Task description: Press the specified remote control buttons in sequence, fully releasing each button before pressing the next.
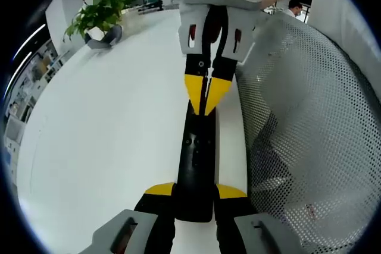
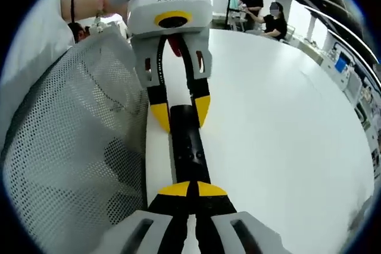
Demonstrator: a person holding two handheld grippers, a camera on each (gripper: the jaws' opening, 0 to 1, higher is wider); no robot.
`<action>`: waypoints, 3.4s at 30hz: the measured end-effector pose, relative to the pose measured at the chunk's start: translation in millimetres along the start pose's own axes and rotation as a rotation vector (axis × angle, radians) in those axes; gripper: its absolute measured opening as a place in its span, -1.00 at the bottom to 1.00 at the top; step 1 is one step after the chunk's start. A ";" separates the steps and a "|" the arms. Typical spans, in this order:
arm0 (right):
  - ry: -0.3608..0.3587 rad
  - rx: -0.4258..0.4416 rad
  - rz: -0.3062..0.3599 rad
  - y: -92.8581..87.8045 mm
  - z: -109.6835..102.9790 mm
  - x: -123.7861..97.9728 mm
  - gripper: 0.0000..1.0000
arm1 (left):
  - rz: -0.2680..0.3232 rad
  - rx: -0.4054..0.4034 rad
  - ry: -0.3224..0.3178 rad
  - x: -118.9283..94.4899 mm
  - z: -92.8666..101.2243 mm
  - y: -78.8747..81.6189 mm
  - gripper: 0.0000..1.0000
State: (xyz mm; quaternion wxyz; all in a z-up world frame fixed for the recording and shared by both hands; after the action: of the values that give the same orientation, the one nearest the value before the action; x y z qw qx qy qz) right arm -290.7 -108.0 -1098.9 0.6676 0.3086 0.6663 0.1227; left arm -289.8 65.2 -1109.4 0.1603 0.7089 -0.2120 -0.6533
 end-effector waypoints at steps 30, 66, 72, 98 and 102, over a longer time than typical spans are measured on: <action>0.010 0.059 -0.061 7.8 -2.3 5.9 -0.85 | -0.001 0.045 -0.012 -0.1 -0.4 1.3 -0.54; 0.012 -0.064 -0.073 14.0 -5.6 10.4 -0.84 | 0.051 0.029 -0.008 0.6 -0.6 -4.4 -0.54; -0.008 -0.071 -0.034 11.4 -9.0 10.0 -0.85 | 0.035 0.038 -0.008 0.4 0.1 -2.6 -0.54; -0.003 -0.142 -0.025 14.8 -11.6 13.1 -0.93 | 0.048 0.036 -0.009 -0.1 0.4 -4.2 -0.54; 0.010 -0.065 -0.010 16.6 -7.8 14.1 -0.93 | 0.048 0.035 -0.009 0.2 0.3 -4.2 -0.54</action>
State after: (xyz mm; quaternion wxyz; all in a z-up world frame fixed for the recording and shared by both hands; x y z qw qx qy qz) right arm -293.0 -85.0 -1100.2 0.6747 0.2829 0.6667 0.1423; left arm -289.7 68.7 -1111.7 0.1626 0.7032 -0.2412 -0.6488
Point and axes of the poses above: the point that each gripper's makers call its tool centre point, and the gripper's own axes: x roughly forward along the fingers, z roughly to its right, y roughly out of its top, the point moved 10 cm from there along -x, roughly backward along the fingers, and after that the axes turned 11 degrees about x, right-handed, at the moved point
